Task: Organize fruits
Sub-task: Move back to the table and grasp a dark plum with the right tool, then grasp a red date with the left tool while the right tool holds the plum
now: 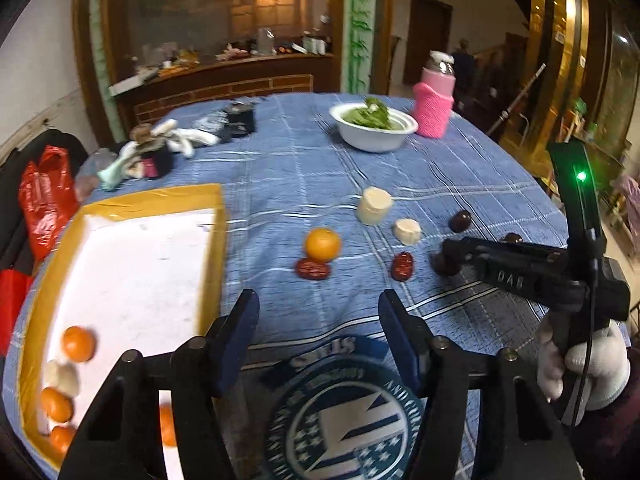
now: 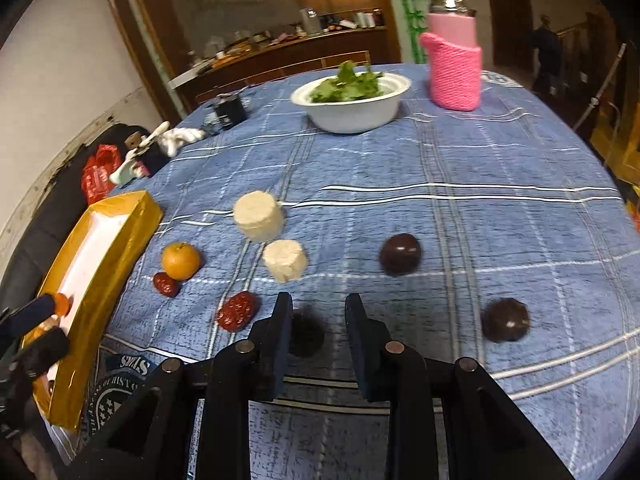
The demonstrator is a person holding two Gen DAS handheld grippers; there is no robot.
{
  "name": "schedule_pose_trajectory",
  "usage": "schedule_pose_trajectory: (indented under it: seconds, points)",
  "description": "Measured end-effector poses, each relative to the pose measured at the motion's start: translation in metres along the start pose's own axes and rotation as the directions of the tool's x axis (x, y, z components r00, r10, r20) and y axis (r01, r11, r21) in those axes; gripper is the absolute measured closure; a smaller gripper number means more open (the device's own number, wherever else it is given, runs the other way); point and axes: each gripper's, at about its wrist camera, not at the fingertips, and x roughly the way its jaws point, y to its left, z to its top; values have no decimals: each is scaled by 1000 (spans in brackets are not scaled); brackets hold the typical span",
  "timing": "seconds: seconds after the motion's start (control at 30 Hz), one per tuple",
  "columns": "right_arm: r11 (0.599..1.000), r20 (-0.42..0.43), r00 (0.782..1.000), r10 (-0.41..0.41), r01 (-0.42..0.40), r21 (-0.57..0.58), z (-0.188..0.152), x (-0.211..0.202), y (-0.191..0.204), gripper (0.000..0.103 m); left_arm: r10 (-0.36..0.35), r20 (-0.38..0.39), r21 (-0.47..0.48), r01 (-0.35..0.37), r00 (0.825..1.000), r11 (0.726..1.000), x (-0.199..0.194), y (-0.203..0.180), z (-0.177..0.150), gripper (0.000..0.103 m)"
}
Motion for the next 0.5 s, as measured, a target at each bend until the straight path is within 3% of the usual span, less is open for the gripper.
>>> schedule_pose_trajectory:
  seconds: [0.13, 0.17, 0.2, 0.23, 0.43, 0.5]
  points:
    - [998, -44, 997, 67, -67, 1, -2, 9, 1, 67, -57, -34, -7, 57, 998, 998, 24, -14, 9, 42]
    - [997, -48, 996, 71, -72, -3, -2, 10, 1, 68, -63, -40, 0, 63, 997, 998, 31, -18, 11, 42]
    - [997, -49, 996, 80, -80, -2, -3, 10, 1, 77, -64, -46, 9, 64, 997, 998, 37, -22, 13, 42]
    - [995, -49, 994, 102, -102, 0, -4, 9, 2, 78, -65, -50, 15, 65, 997, 998, 42, -26, 15, 42]
    - [997, 3, 998, 64, -64, 40, -1, -4, -9, 78, -94, -89, 55, 99, 992, 994, 72, -45, 21, 43]
    - [999, 38, 999, 13, -14, 39, 2, -10, -11, 78, -105, -112, 75, 114, 988, 991, 83, -52, 22, 43]
